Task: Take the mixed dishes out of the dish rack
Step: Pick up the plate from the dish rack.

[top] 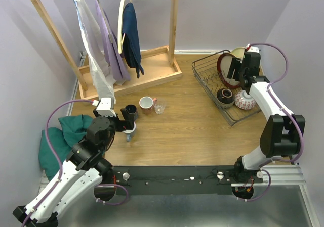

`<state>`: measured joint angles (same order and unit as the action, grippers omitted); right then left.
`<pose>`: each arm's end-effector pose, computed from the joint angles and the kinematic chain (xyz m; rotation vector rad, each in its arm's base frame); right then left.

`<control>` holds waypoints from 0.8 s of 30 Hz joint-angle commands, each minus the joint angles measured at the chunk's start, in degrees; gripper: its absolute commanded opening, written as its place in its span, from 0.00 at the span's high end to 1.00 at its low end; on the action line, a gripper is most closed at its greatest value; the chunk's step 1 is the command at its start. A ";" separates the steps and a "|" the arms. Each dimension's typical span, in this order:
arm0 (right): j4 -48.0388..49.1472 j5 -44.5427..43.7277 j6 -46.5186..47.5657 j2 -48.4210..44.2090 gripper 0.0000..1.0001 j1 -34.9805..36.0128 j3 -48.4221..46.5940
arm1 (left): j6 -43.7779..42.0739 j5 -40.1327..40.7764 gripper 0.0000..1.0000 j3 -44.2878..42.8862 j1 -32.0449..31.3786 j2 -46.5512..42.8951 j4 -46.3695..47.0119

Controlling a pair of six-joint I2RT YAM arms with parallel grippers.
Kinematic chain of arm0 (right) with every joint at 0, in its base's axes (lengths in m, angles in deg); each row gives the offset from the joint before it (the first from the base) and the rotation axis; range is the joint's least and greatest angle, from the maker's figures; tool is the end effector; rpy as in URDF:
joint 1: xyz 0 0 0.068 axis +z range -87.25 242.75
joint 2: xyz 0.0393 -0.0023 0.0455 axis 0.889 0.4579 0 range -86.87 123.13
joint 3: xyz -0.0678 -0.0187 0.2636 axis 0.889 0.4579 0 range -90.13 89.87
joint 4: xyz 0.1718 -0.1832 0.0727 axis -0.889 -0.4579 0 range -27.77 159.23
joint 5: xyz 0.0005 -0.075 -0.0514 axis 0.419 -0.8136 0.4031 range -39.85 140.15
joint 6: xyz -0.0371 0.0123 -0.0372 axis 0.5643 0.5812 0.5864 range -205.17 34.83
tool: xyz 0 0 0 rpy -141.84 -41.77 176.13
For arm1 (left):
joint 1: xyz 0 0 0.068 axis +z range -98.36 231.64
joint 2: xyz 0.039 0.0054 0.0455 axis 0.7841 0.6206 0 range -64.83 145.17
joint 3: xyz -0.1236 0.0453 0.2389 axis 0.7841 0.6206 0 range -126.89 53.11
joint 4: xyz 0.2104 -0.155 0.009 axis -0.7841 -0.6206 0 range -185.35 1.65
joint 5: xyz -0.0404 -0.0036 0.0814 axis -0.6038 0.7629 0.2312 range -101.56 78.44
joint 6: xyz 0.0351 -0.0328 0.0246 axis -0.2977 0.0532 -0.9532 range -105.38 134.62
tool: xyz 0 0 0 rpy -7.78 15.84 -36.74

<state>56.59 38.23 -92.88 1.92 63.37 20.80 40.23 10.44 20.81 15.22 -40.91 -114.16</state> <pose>0.3573 -0.0035 0.2929 0.2528 2.1098 -0.1360 0.1001 -0.0572 0.2835 -0.0886 1.8684 -0.3921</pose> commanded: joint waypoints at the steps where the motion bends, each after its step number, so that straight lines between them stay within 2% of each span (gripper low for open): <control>1: 1.05 2.86 3.39 2.43 0.23 -0.36 -2.64 | -0.82 0.94 0.01 -0.23 0.39 0.16 1.54; 6: 0.34 5.33 4.54 3.58 0.25 -0.36 -3.43 | -0.73 1.03 0.01 -0.14 0.39 0.25 1.54; 11: 0.87 2.17 7.18 4.98 0.22 -0.36 -4.57 | -0.82 1.03 0.01 -0.14 0.39 0.42 1.46; 15: 1.74 -0.03 11.74 6.13 0.20 -0.36 -5.63 | -0.73 1.03 0.01 -0.05 0.39 0.42 1.46; 24: 4.64 0.23 19.74 7.27 0.20 -0.36 -6.07 | -0.82 1.29 0.01 -0.14 0.39 0.34 1.37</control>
<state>55.47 39.26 -79.06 7.26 63.44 17.06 39.88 10.44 20.81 15.30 -40.60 -114.14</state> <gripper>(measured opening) 0.804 0.990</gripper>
